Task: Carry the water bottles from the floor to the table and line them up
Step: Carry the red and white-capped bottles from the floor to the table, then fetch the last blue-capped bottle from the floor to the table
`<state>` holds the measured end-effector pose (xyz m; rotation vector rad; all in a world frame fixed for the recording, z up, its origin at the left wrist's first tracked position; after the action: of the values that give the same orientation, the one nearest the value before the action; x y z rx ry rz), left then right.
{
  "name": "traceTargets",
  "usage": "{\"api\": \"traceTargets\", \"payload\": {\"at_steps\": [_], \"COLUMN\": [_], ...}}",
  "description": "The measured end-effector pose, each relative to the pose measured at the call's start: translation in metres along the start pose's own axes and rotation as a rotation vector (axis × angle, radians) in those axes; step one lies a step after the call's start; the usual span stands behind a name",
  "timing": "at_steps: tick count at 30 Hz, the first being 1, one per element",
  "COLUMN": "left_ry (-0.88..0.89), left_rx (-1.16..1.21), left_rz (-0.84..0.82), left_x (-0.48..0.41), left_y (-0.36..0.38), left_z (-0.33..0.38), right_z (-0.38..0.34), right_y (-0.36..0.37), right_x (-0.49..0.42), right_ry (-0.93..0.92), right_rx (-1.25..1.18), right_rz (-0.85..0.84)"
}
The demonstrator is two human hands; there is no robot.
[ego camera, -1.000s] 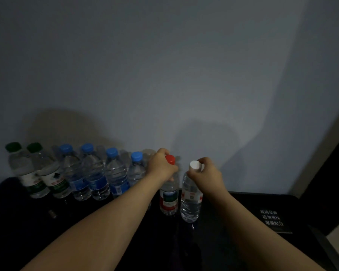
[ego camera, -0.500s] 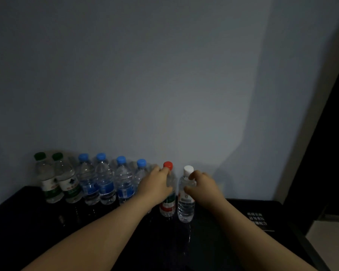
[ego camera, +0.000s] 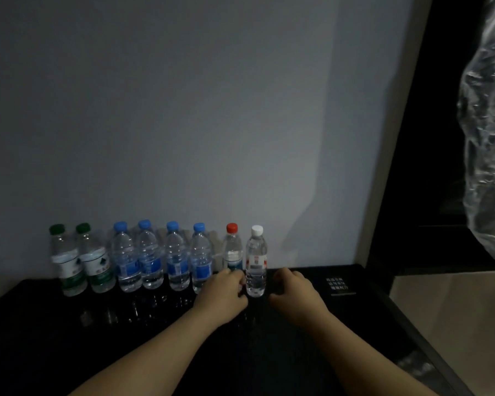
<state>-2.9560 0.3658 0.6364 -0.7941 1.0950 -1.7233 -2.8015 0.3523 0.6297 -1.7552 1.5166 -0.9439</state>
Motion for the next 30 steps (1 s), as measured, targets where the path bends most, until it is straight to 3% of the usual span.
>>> {"api": "traceTargets", "payload": {"at_steps": [8, 14, 22, 30], "left_ry": [0.090, 0.203, 0.519, 0.683], "left_rx": [-0.048, -0.106, -0.092, -0.098], "left_rz": [-0.060, -0.138, -0.293, -0.346], "left_x": [0.067, 0.085, 0.100, 0.139], "left_y": [0.030, 0.068, 0.139, 0.237], "left_z": [0.036, 0.106, 0.254, 0.449], "right_z": [0.014, 0.065, 0.164, 0.302], "right_y": [0.032, 0.010, -0.044, -0.108], "right_x": [0.100, 0.186, 0.306, 0.457], "right_ry": [0.121, 0.260, 0.461, 0.677], "right_rx": [-0.053, -0.084, -0.091, -0.129], "right_rz": [0.055, 0.123, 0.265, 0.399]}}
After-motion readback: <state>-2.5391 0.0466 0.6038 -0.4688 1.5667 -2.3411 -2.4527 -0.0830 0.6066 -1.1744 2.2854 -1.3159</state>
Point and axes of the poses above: each hand's wrist, its own x-axis away from the middle knuckle, its own y-axis out of the palm, z = x × y, the point moved 2 cm from there along -x, towards the middle knuckle, and after that the axes turned 14 degrees about -z, right-handed, at the moved point
